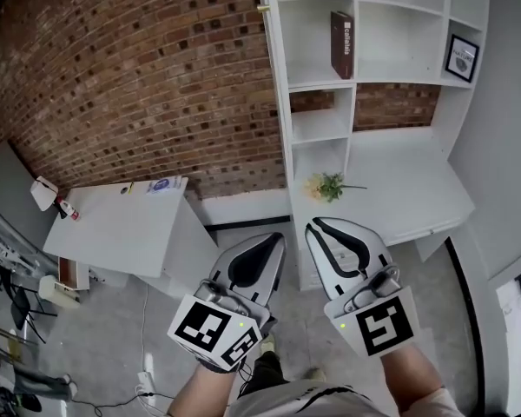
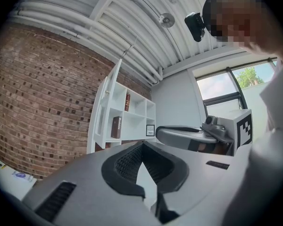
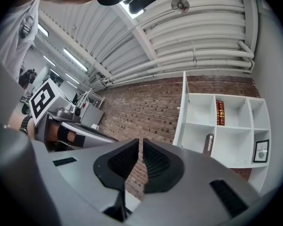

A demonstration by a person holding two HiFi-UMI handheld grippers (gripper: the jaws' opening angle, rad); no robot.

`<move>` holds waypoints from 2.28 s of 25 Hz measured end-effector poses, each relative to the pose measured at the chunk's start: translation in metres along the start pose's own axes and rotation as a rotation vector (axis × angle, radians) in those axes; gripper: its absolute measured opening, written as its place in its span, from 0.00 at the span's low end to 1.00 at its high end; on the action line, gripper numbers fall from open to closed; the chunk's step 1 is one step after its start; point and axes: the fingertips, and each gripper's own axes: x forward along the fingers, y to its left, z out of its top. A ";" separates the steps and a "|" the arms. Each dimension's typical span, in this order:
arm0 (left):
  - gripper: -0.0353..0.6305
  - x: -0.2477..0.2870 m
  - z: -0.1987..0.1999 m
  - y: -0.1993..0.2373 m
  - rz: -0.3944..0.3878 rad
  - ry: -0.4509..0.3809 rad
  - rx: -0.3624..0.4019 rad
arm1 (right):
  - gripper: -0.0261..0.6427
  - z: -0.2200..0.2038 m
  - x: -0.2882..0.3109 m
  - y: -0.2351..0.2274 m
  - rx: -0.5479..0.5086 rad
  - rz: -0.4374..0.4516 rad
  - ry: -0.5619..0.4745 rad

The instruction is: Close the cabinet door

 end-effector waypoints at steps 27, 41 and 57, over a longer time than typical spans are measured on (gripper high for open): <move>0.07 0.117 -0.015 0.190 -0.272 -0.017 0.003 | 0.15 -0.125 0.203 -0.098 0.015 -0.430 0.264; 0.07 0.163 -0.025 0.208 -0.236 0.006 0.007 | 0.25 -0.160 0.239 -0.147 0.057 -0.454 0.273; 0.07 0.217 -0.045 0.203 -0.277 0.051 0.007 | 0.17 -0.163 0.222 -0.185 0.035 -0.446 0.254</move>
